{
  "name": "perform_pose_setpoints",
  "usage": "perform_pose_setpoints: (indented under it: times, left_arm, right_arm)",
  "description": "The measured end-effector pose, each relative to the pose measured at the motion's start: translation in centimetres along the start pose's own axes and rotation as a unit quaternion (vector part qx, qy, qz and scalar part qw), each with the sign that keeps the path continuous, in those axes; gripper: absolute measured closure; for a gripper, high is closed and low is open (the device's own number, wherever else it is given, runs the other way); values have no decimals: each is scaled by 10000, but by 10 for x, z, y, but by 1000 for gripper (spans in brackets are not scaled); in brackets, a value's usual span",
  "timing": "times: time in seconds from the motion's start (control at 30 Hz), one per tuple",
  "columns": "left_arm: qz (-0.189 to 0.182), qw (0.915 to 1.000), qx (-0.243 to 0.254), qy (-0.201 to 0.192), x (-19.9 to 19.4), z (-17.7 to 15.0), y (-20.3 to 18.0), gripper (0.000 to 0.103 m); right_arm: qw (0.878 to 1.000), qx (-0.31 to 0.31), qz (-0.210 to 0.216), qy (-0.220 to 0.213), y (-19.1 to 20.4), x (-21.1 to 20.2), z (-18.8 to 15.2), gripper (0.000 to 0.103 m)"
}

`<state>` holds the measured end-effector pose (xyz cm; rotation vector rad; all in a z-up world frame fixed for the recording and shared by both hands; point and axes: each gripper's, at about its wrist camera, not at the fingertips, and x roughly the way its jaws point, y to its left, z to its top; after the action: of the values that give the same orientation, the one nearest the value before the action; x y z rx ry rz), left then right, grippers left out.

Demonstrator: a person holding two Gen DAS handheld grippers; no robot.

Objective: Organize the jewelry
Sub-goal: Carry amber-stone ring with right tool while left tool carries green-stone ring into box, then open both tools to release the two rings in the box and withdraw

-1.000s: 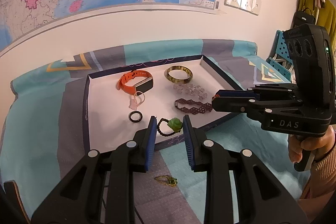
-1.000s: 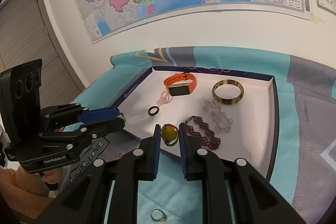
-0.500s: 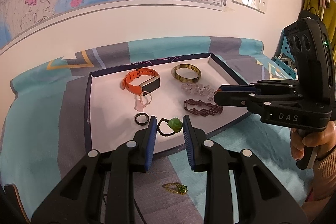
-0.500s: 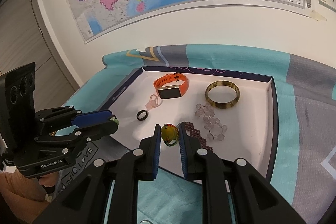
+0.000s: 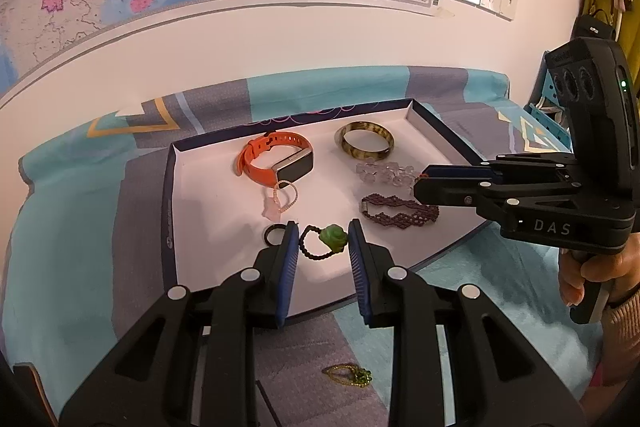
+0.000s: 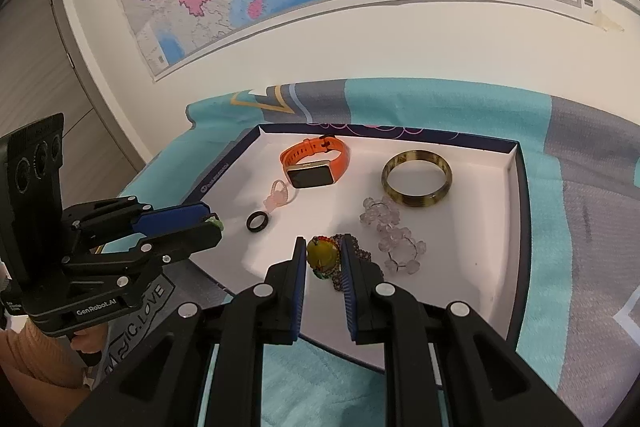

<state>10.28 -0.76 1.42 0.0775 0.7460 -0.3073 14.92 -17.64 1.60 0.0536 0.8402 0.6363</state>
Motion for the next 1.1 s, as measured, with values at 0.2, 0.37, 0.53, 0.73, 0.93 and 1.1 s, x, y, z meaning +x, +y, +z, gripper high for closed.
perform_pose_setpoints:
  times: [0.2, 0.37, 0.53, 0.73, 0.93, 1.1]
  left_arm:
    - [34, 9999, -18, 105, 10, 0, 1, 77]
    - [72, 9997, -6, 227, 19, 0, 2, 77]
    - [59, 9994, -23, 346, 28, 2, 5, 77]
    - [90, 9990, -15, 443, 38, 4, 7, 77]
    - [92, 9984, -56, 564, 48, 4, 9, 77]
    - [141, 9979, -1, 628, 54, 4, 7, 76]
  right_arm:
    - [10000, -17, -36, 47, 0, 5, 2, 88]
    - [9999, 3, -58, 141, -3, 13, 5, 88]
    - [9996, 20, -133, 254, -7, 22, 7, 88]
    - [9992, 53, -194, 341, -10, 31, 7, 88]
    - [9987, 71, -248, 433, -12, 39, 11, 88]
    - [9984, 99, -348, 444, -13, 44, 10, 86]
